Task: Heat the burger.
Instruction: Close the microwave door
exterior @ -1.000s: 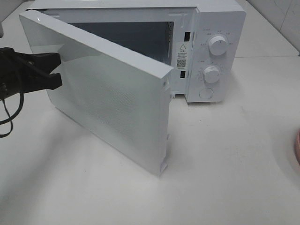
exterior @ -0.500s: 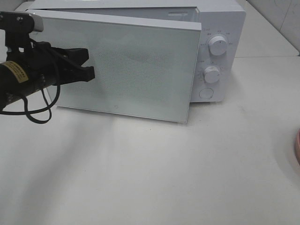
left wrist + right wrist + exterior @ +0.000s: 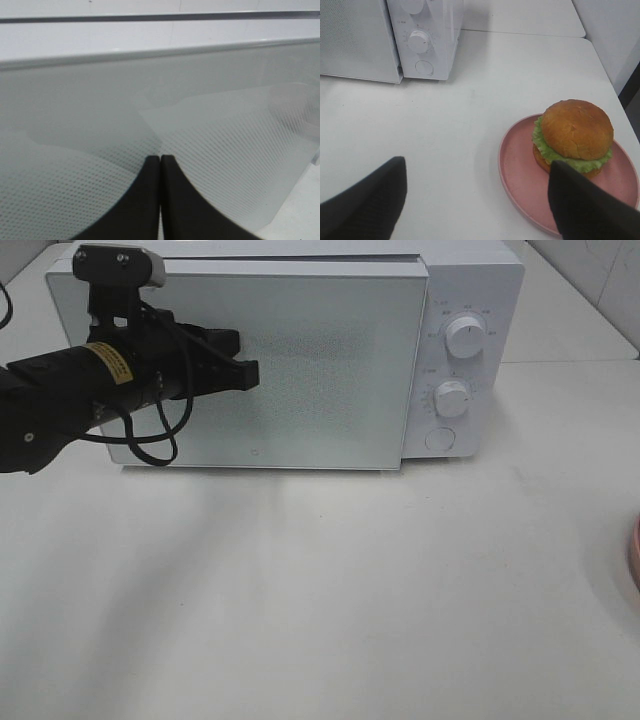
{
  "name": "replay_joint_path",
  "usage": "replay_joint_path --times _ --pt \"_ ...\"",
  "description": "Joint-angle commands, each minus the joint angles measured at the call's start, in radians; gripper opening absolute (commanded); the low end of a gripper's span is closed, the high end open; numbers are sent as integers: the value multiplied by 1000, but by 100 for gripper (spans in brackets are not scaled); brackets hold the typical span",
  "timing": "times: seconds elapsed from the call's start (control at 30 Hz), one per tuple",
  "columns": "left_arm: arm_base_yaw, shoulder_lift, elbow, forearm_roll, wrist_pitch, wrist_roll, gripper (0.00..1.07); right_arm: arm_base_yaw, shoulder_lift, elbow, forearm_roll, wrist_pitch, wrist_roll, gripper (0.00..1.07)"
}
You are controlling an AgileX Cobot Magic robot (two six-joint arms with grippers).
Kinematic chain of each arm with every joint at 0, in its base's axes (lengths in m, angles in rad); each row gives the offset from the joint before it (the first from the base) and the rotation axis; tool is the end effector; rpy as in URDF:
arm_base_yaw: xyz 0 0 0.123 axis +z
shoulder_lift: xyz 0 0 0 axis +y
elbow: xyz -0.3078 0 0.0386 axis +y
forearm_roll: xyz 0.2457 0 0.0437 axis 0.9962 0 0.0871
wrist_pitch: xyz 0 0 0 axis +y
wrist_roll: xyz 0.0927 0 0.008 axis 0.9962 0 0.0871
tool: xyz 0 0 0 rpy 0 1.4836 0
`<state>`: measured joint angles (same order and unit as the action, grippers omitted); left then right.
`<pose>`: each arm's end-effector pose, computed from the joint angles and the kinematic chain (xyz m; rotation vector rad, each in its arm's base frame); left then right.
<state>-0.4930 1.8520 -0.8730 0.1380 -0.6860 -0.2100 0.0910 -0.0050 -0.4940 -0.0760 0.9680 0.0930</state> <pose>0.3366 -0.1900 0.2090 0.4129 1.7609 -0.5047 -0.0263 -0.0083 0.2814 0.0012 1.9506 0.0320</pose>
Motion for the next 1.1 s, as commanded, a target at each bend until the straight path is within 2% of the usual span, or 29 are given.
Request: replay_joint_path --times 0.03,0.13,0.2,0.3,0.67,0.87,1.0,1.1 --pt "-5 16 -43 -24 -7 3 0 -3 -26 3 -2 -7 -6 75" --pt "-14 39 -83 -26 6 3 0 -3 -26 3 -2 -7 -6 75" --pt "-25 66 -146 -31 47 4 0 -3 -26 3 -2 -7 -6 75" --pt "-28 75 -162 -29 47 3 0 -3 -26 3 -2 -7 -6 75" --pt "-67 186 -357 -33 125 3 0 -3 -26 3 -2 -7 -6 75" --pt "-78 186 -375 -26 161 3 0 -3 -26 3 -2 -7 -6 75" --pt "-104 166 -374 -13 251 0 0 -3 -26 3 -2 -7 -6 75" --pt "-141 127 -340 -11 335 2 0 -3 -26 3 -2 -7 -6 75"
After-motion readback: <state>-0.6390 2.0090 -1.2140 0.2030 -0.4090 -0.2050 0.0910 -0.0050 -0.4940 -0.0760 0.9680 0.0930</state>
